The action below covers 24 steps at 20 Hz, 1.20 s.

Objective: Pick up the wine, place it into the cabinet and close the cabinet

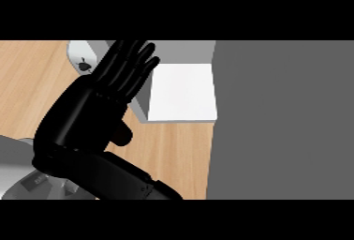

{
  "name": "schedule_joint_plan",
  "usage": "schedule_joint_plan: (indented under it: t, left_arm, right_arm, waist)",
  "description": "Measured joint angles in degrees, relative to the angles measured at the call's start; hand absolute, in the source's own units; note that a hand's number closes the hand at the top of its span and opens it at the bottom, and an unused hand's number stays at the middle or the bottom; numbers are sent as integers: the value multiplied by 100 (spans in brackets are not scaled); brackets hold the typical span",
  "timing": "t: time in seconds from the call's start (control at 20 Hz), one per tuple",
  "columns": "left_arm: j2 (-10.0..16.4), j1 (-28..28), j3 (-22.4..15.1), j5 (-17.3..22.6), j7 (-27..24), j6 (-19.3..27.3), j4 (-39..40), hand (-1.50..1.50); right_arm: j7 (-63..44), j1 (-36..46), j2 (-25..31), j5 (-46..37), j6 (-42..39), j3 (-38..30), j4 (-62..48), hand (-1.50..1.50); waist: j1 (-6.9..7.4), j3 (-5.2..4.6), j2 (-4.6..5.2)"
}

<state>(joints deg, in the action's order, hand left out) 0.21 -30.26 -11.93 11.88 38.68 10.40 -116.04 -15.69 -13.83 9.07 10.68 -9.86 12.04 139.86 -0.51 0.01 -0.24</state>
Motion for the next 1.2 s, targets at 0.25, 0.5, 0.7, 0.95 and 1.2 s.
schedule_joint_plan:
  t: [0.25,0.5,0.7,0.95,1.2]
  left_arm:
    - [0,-34,-192,-200,508,335,-395,-150]
    - [-13,-48,-379,-589,991,677,-839,-150]
    - [55,-161,-280,-726,1211,749,-1037,-150]
    - [100,-64,-281,-898,1227,769,-1065,-150]
    - [236,-162,58,-866,1342,735,-1048,-150]
  right_arm:
    - [-217,52,-24,-62,148,128,74,-150]
    - [-449,193,-38,-118,304,188,154,-150]
    - [-515,92,-40,-159,354,315,278,-150]
    - [-664,118,14,-220,429,349,397,-150]
    - [-765,181,5,-269,540,392,452,-150]
  waist:
    - [6,-2,-8]
    - [12,-2,-13]
    - [-8,-2,-11]
    - [-21,-2,-10]
    - [-25,-4,-5]
